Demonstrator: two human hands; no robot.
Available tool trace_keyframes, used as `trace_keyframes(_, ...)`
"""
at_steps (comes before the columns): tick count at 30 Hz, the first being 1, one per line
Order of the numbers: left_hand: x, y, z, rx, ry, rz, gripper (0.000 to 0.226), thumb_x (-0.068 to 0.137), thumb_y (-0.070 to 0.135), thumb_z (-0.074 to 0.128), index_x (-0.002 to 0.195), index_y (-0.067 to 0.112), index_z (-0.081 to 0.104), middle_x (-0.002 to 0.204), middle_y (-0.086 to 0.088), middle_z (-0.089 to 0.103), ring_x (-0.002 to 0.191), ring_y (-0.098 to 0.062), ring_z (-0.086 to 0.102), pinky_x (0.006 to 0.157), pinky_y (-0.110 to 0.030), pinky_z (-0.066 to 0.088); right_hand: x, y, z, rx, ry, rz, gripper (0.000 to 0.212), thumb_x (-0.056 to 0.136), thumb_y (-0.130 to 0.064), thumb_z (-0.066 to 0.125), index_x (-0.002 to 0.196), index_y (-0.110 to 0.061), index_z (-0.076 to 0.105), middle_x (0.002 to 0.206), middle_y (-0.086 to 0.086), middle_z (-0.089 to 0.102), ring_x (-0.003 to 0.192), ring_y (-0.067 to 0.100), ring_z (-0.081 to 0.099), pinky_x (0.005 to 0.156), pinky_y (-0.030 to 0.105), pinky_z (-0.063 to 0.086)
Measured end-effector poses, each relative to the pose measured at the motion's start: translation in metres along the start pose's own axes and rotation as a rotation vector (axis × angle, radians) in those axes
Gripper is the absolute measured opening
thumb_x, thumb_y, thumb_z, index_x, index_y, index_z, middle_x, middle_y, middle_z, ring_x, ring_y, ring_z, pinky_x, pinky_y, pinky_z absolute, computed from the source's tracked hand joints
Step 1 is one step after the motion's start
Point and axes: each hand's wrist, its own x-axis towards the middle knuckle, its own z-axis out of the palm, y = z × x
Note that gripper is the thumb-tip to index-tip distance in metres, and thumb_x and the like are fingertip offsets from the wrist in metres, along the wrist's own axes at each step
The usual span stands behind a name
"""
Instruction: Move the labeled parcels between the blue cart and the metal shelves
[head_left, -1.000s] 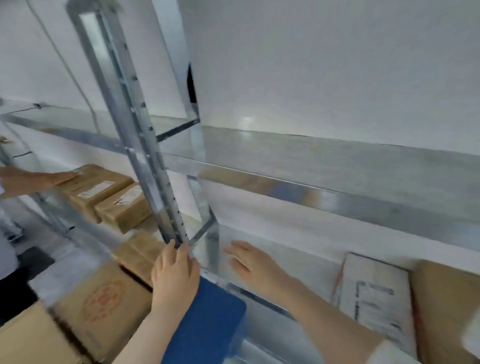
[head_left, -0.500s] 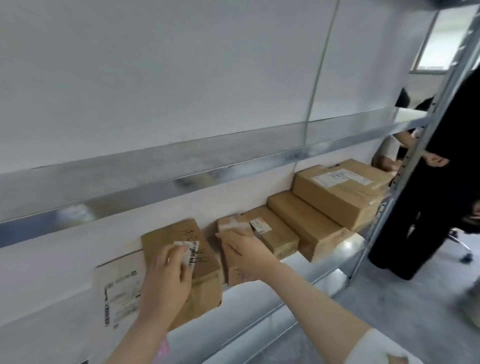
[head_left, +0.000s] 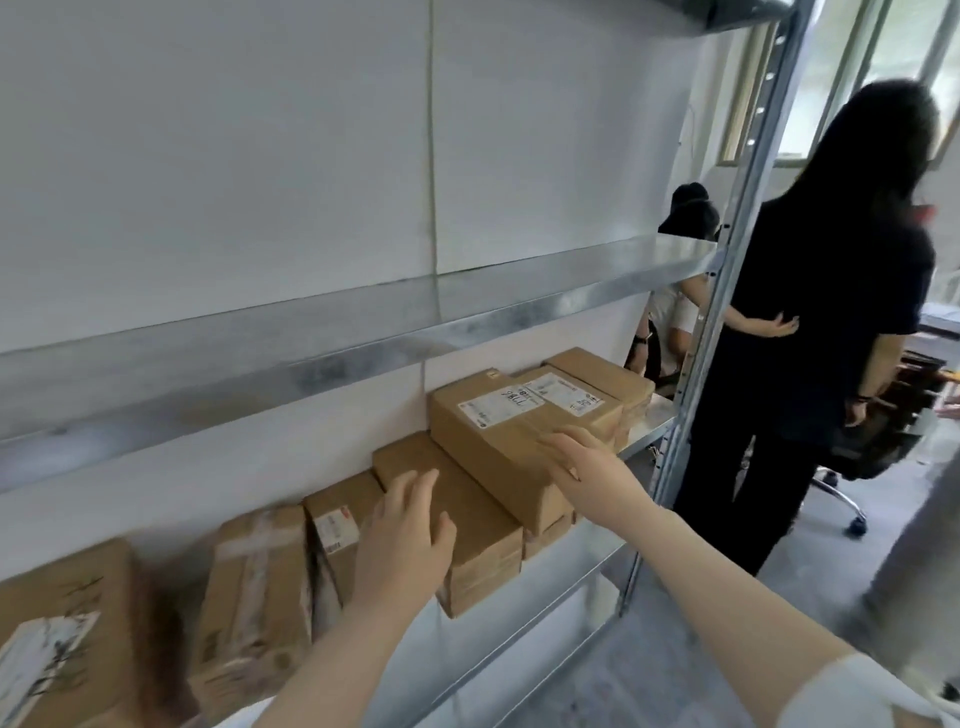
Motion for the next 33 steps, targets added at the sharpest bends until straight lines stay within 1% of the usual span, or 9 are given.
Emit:
trace_keyframes(2,0.023,0.024,0.03,-0.002,-0.015,-0.064,0.052,0.096,0.036,0.043,0.145,0.027,0.03,0.153,0.001,0.026,0.138,-0.02,0.031,0.107,-0.039,0.034,0.026,0.036,-0.004,-0.02,-0.019,-0.039,0.037,0.097,-0.035,0.043,0.134,-0.033,0.048,0.142,-0.006,0.042,0.118,0.019,0.05,0.096,0.035,0.043)
trace_keyframes(5,0.052,0.055,0.061,-0.05,-0.032,-0.172,0.052,0.097,0.044,0.037,0.146,0.033,0.024,0.158,0.002,0.016,0.143,-0.02,0.021,0.112,-0.043,0.027,0.064,0.073,-0.005,-0.023,-0.105,-0.098,0.039,0.097,-0.036,0.043,0.136,-0.033,0.046,0.147,-0.003,0.038,0.127,0.023,0.044,0.103,0.041,0.04)
trace_keyframes(7,0.069,0.068,0.07,-0.059,-0.012,-0.204,0.052,0.097,0.047,0.035,0.146,0.035,0.024,0.158,0.004,0.013,0.143,-0.021,0.019,0.114,-0.045,0.025,0.084,0.084,-0.003,-0.012,-0.146,-0.148,0.039,0.097,-0.035,0.042,0.136,-0.031,0.045,0.147,-0.003,0.037,0.13,0.023,0.041,0.105,0.039,0.038)
trace_keyframes(12,0.107,0.077,0.079,-0.051,-0.062,-0.319,0.054,0.095,0.054,0.031,0.146,0.042,0.017,0.159,0.013,0.002,0.143,-0.027,0.017,0.111,-0.049,0.028,0.115,0.09,0.009,0.028,-0.279,-0.207,0.041,0.097,-0.039,0.04,0.139,-0.036,0.042,0.152,-0.005,0.029,0.136,0.023,0.033,0.109,0.039,0.031)
trace_keyframes(15,0.114,0.074,0.092,-0.036,-0.171,-0.332,0.061,0.091,0.062,0.031,0.145,0.048,0.007,0.157,0.02,-0.011,0.145,-0.027,0.01,0.108,-0.048,0.03,0.123,0.093,0.014,0.061,-0.287,-0.212,0.043,0.097,-0.039,0.042,0.139,-0.035,0.042,0.154,-0.008,0.027,0.138,0.023,0.031,0.109,0.036,0.027)
trace_keyframes(18,0.111,0.073,0.103,-0.051,-0.22,-0.338,0.065,0.088,0.065,0.034,0.145,0.049,0.005,0.153,0.026,-0.018,0.143,-0.026,0.016,0.102,-0.042,0.035,0.123,0.093,0.016,0.122,-0.282,-0.228,0.043,0.095,-0.038,0.046,0.138,-0.035,0.045,0.154,-0.008,0.028,0.138,0.021,0.032,0.111,0.034,0.025)
trace_keyframes(22,0.101,0.067,0.104,-0.088,-0.192,-0.357,0.067,0.087,0.065,0.035,0.145,0.046,0.008,0.151,0.03,-0.016,0.142,-0.024,0.022,0.105,-0.045,0.037,0.117,0.091,0.016,0.191,-0.312,-0.29,0.043,0.093,-0.037,0.052,0.135,-0.035,0.049,0.153,-0.01,0.03,0.138,0.017,0.03,0.114,0.034,0.023)
trace_keyframes(28,0.095,0.062,0.107,-0.133,-0.154,-0.361,0.064,0.089,0.06,0.036,0.145,0.045,0.008,0.148,0.035,-0.015,0.14,-0.02,0.025,0.106,-0.042,0.036,0.116,0.09,0.018,0.295,-0.43,-0.258,0.046,0.094,-0.035,0.05,0.139,-0.042,0.041,0.156,-0.02,0.015,0.138,0.011,0.031,0.107,0.024,0.025)
trace_keyframes(33,0.091,0.067,0.116,-0.194,-0.049,-0.36,0.062,0.089,0.053,0.042,0.145,0.044,0.017,0.148,0.037,-0.009,0.141,-0.02,0.022,0.111,-0.044,0.031,0.111,0.094,0.017,0.303,-0.431,-0.268,0.046,0.095,-0.036,0.048,0.14,-0.041,0.039,0.155,-0.022,0.015,0.137,0.011,0.032,0.102,0.021,0.027)
